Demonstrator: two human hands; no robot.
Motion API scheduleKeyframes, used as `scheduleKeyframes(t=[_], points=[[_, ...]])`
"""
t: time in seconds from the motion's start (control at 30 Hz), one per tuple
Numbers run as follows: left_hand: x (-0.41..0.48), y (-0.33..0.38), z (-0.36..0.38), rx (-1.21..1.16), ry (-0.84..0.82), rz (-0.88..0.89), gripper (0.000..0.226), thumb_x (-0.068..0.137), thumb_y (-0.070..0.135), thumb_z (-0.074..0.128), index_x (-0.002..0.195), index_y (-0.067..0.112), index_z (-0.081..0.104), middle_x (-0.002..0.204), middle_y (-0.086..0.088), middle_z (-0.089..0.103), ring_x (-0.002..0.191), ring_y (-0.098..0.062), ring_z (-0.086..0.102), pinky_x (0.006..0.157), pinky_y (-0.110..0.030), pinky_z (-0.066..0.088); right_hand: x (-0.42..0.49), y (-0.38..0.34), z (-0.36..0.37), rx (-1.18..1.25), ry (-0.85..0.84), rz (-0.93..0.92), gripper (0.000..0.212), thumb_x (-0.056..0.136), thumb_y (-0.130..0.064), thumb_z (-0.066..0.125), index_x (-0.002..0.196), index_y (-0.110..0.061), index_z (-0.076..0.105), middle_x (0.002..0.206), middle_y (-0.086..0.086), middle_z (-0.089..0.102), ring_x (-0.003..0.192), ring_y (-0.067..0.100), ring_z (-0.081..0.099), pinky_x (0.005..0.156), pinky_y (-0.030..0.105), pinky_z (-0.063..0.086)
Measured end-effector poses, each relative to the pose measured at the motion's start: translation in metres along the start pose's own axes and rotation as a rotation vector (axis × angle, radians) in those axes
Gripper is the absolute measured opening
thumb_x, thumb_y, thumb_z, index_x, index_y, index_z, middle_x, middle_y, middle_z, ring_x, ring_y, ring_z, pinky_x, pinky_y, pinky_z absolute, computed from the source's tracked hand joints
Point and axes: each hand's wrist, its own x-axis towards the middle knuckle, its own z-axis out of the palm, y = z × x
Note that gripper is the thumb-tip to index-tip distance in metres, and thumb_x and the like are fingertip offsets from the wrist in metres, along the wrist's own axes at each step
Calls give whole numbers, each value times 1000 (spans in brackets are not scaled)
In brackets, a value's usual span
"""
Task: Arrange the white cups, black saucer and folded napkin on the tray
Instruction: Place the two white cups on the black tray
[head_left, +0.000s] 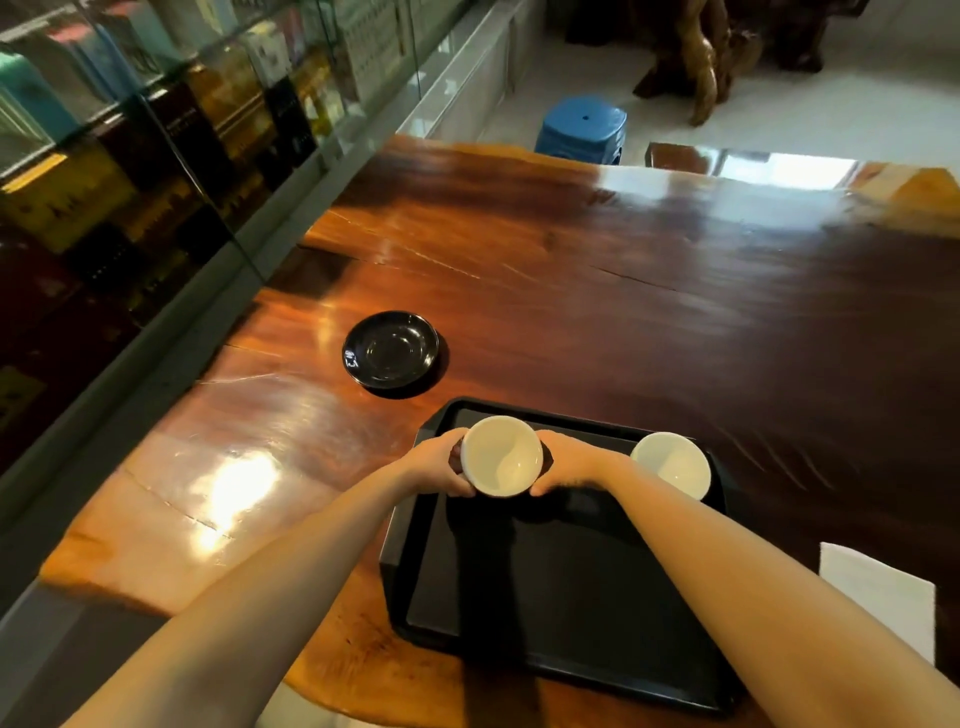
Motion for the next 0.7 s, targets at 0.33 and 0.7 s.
scheduleKeyframes(t=[0.33, 0.7], points=[[-26, 33, -57, 179, -1, -143, 31, 88, 23, 60, 115, 18, 47, 117, -8, 49, 96, -22, 53, 76, -30, 46, -35, -42, -50, -316, 18, 197, 69, 86, -20, 65, 144, -11, 29, 149, 9, 33, 127, 32, 44, 100, 47, 47], [-61, 46, -107, 330, 89, -137, 54, 89, 33, 57, 138, 16, 40, 129, -8, 54, 105, -20, 60, 87, -38, 55, -21, -119, -69, -417, 38, 74, 65, 87, -19, 64, 143, -7, 33, 146, 10, 41, 125, 31, 49, 99, 45, 48]])
